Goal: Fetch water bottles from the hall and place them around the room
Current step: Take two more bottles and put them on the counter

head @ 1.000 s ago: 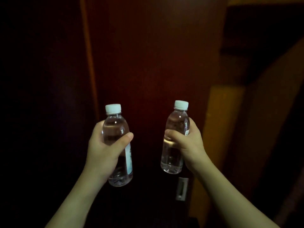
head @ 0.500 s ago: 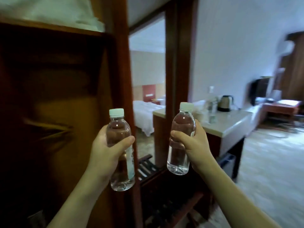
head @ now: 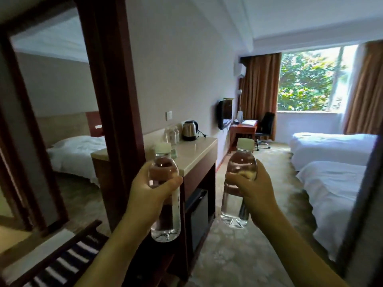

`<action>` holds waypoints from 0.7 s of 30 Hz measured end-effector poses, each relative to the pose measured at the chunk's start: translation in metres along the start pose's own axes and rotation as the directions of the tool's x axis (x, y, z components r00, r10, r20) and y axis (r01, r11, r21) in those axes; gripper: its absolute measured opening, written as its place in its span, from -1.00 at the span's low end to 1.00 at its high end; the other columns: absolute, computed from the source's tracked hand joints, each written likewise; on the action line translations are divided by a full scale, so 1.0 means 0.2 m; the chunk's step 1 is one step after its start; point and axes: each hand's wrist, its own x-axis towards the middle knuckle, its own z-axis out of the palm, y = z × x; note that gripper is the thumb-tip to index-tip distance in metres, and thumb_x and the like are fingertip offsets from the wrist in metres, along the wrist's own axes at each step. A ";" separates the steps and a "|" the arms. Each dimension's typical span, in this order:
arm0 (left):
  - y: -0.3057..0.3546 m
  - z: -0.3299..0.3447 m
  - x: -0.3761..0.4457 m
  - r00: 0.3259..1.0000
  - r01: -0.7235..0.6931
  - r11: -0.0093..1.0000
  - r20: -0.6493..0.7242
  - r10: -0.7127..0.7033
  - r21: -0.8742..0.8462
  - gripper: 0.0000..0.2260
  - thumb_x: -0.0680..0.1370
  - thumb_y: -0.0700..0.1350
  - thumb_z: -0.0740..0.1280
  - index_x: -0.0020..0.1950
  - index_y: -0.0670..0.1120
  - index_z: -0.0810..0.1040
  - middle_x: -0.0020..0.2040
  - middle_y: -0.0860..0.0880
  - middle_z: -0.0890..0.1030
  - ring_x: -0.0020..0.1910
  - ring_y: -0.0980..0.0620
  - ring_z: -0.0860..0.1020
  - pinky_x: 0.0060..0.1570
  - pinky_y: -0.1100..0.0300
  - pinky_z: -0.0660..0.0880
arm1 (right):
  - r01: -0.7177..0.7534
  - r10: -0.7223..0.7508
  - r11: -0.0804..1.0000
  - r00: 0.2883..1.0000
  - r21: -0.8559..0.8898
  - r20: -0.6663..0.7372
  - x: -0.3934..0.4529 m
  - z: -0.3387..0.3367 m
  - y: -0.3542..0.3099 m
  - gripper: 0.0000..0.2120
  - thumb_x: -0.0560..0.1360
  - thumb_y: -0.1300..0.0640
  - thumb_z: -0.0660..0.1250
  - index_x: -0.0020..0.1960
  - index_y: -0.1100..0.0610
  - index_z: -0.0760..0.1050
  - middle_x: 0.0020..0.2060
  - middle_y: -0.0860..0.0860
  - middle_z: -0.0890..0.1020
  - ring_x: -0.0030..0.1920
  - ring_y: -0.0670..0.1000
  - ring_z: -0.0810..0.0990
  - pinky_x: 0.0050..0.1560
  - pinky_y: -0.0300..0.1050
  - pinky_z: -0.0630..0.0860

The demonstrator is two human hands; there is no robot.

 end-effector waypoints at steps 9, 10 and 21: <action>-0.45 0.31 0.65 0.997 0.015 0.997 0.071 -0.010 -0.073 -0.71 0.39 -0.22 0.54 0.04 0.00 0.59 -0.11 0.01 0.68 -0.10 -0.19 0.67 -0.12 -0.05 0.62 | 0.025 -0.034 0.995 0.994 -0.094 -0.101 0.59 -0.08 0.32 -0.64 0.43 0.39 0.41 0.02 -0.02 0.47 -0.15 0.05 0.63 -0.25 -0.06 0.67 -0.38 -0.26 0.58; -0.51 0.34 0.75 0.997 0.010 0.997 0.078 -0.004 -0.082 -0.70 0.39 -0.24 0.54 0.03 0.02 0.59 -0.14 0.06 0.68 -0.12 -0.14 0.67 -0.15 -0.01 0.61 | 0.030 -0.041 0.994 0.993 -0.107 -0.109 0.69 -0.07 0.35 -0.64 0.43 0.39 0.40 0.02 -0.03 0.47 -0.13 0.06 0.63 -0.21 -0.02 0.67 -0.36 -0.24 0.59; -0.98 0.85 1.70 0.972 -0.009 0.992 0.230 0.038 -0.123 -0.63 0.14 0.15 0.47 -0.08 0.20 0.58 -0.05 -0.02 0.66 -0.07 -0.13 0.67 -0.18 0.02 0.61 | 0.018 -0.044 0.995 0.963 -0.100 -0.267 1.63 -0.21 0.67 -0.63 0.41 0.36 0.43 0.09 0.02 0.48 -0.07 0.12 0.63 -0.17 0.01 0.68 -0.26 -0.12 0.64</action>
